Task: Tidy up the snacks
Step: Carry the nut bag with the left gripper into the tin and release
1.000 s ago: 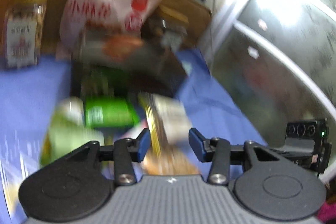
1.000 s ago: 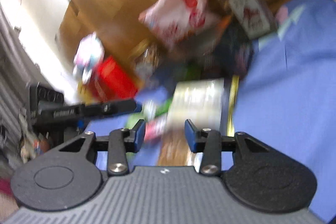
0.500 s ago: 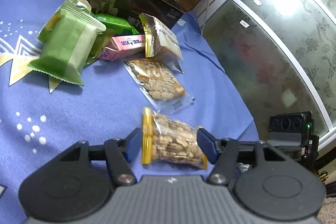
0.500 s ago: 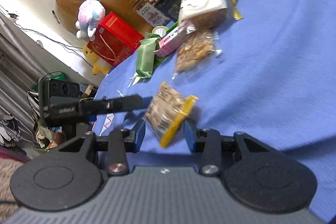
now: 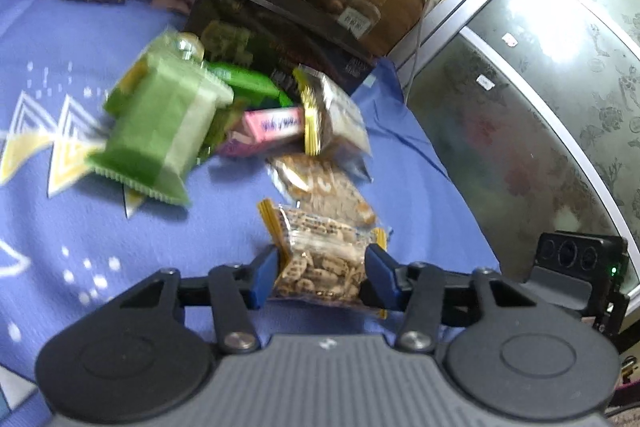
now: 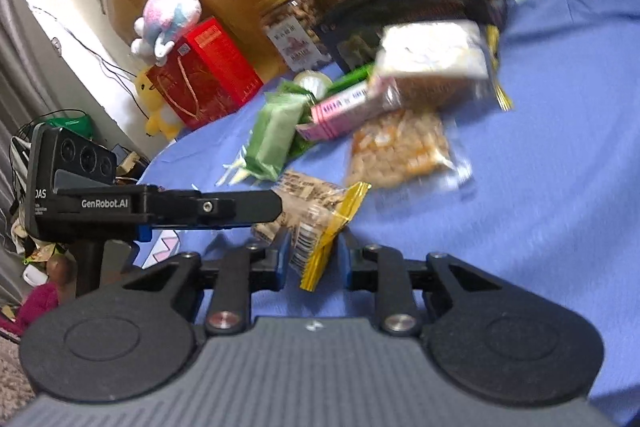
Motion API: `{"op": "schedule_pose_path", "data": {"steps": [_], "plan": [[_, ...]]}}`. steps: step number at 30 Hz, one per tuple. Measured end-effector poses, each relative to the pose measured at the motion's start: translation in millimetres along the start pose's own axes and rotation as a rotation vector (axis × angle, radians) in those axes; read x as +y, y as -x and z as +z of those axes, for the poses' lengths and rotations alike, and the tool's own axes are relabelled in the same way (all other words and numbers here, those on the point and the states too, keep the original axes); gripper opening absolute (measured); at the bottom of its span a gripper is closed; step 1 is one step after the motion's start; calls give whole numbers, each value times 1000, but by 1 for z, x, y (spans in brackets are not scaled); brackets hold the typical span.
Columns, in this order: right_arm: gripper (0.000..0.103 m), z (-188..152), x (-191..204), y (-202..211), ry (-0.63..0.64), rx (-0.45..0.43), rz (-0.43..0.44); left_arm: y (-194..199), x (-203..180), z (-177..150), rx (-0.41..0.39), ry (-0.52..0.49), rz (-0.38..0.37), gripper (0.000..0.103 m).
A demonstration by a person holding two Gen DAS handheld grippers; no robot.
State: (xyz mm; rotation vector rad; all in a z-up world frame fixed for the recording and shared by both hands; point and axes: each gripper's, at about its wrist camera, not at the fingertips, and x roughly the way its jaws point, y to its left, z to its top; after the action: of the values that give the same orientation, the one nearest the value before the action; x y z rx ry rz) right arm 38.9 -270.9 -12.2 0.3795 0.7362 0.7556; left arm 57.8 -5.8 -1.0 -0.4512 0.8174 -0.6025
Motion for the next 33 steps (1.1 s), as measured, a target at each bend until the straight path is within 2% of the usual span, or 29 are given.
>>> {"op": "schedule_pose_path", "data": {"steps": [5, 12, 18, 24, 29, 33], "plan": [[27, 17, 4, 2, 55, -60, 18, 7, -6, 16, -46, -36, 8, 47], [27, 31, -2, -11, 77, -61, 1, -5, -5, 37, -40, -55, 37, 47], [27, 61, -4, -11, 122, -131, 10, -6, -19, 74, -100, -140, 57, 47], [27, 96, -13, -22, 155, -197, 5, -19, -26, 115, -152, -181, 88, 47], [27, 123, -28, -39, 156, -247, -12, -41, -21, 149, -174, -187, 111, 48], [27, 141, -42, -57, 159, -254, -45, -63, -10, 169, -172, -185, 145, 48]]}}
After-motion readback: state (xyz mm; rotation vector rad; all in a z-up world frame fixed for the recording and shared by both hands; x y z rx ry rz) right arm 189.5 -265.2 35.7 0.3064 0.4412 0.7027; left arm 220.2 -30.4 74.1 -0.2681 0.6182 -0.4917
